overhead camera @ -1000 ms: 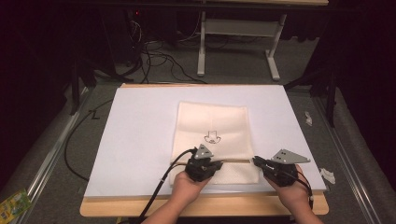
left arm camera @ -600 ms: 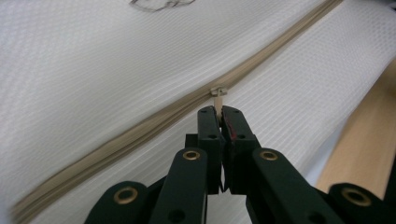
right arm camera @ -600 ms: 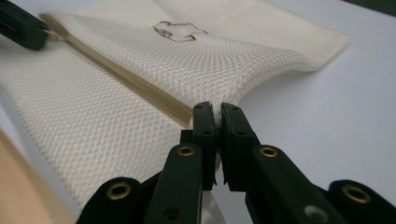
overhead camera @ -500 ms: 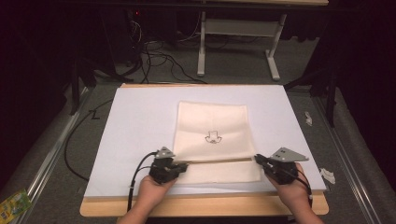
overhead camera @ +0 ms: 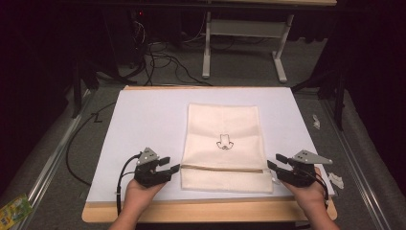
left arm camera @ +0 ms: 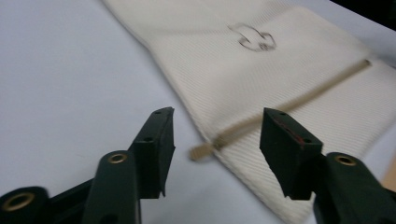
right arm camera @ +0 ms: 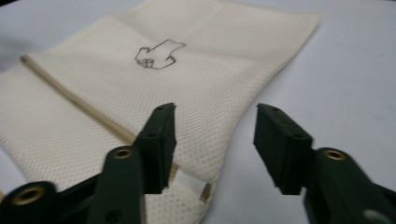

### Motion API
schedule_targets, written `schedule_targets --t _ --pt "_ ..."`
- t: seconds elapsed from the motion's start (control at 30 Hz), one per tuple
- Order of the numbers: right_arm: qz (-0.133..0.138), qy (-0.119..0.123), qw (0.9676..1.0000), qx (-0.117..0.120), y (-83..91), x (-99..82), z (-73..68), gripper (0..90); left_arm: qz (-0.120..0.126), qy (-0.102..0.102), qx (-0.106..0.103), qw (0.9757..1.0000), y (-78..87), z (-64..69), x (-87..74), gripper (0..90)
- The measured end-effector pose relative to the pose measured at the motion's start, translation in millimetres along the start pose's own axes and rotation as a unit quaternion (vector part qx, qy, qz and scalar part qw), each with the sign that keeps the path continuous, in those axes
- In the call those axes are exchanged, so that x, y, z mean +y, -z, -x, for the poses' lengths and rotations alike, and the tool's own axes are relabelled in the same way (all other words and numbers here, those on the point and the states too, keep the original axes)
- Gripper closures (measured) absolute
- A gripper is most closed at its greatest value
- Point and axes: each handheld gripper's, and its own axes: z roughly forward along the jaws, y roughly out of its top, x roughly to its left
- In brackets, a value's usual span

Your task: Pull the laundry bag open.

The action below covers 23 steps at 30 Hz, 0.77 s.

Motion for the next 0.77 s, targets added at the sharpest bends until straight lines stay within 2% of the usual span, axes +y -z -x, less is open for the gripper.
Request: schedule_targets --t 0.07,0.13,0.17,0.23,0.3,0.33,0.37,0.4,0.5,0.53,0.57,0.6,0.7,0.77 --pt "0.010 -0.007 0.9999 -0.011 4.6 1.0 6.2 40.8 0.015 -0.004 0.031 0.9994 8.6 -5.8 0.5 38.4" --pt "0.021 -0.008 0.9994 -0.028 9.4 0.9 14.8 33.6 0.014 -0.008 0.038 0.9991 12.3 -10.2 -0.2 35.5" --pt "0.022 -0.009 0.9989 -0.042 11.6 0.5 19.2 28.7 0.007 -0.025 0.070 0.9972 19.4 -18.8 -2.9 33.2" --pt "0.022 -0.007 0.9977 -0.064 15.1 -1.2 30.3 22.7 -0.002 -0.045 0.119 0.9919 26.3 -27.4 -6.7 28.6" --pt "0.015 -0.017 0.9949 -0.098 17.9 -3.3 41.3 14.0 -0.004 -0.046 0.144 0.9885 34.5 -38.7 -11.7 25.4" --pt "0.015 -0.017 0.9949 -0.098 17.9 -3.3 41.3 14.0 -0.004 -0.046 0.144 0.9885 34.5 -38.7 -11.7 24.3" --pt "0.015 -0.024 0.9939 -0.106 19.9 -4.5 47.1 14.0 -0.006 -0.043 0.156 0.9869 38.3 -44.1 -14.3 24.3" --pt "0.021 -0.039 0.9921 -0.118 25.3 -7.1 56.1 13.1 -0.004 -0.032 0.170 0.9850 45.2 -54.4 -19.4 19.5" --pt "0.028 -0.052 0.9902 -0.127 31.6 -10.6 64.5 11.9 0.000 -0.002 0.172 0.9850 52.2 -66.2 -24.6 15.1" --pt "0.028 -0.052 0.9902 -0.127 31.6 -10.6 64.5 11.9 0.000 -0.002 0.172 0.9850 52.2 -66.2 -24.6 15.1" --pt "0.028 -0.055 0.9902 -0.125 32.5 -11.6 65.2 11.5 0.005 0.011 0.173 0.9849 53.8 -69.6 -25.0 14.7" --pt "0.029 -0.053 0.9902 -0.126 32.1 -11.4 64.7 11.4 0.007 0.015 0.172 0.9850 54.2 -69.8 -24.7 14.4" --pt "0.030 -0.045 0.9909 -0.123 30.2 -9.5 59.7 11.6 0.005 0.008 0.168 0.9857 53.0 -67.5 -23.7 13.9" --pt "0.030 -0.038 0.9915 -0.121 28.6 -8.4 56.6 11.4 0.002 0.004 0.160 0.9871 52.0 -65.9 -23.7 13.8"
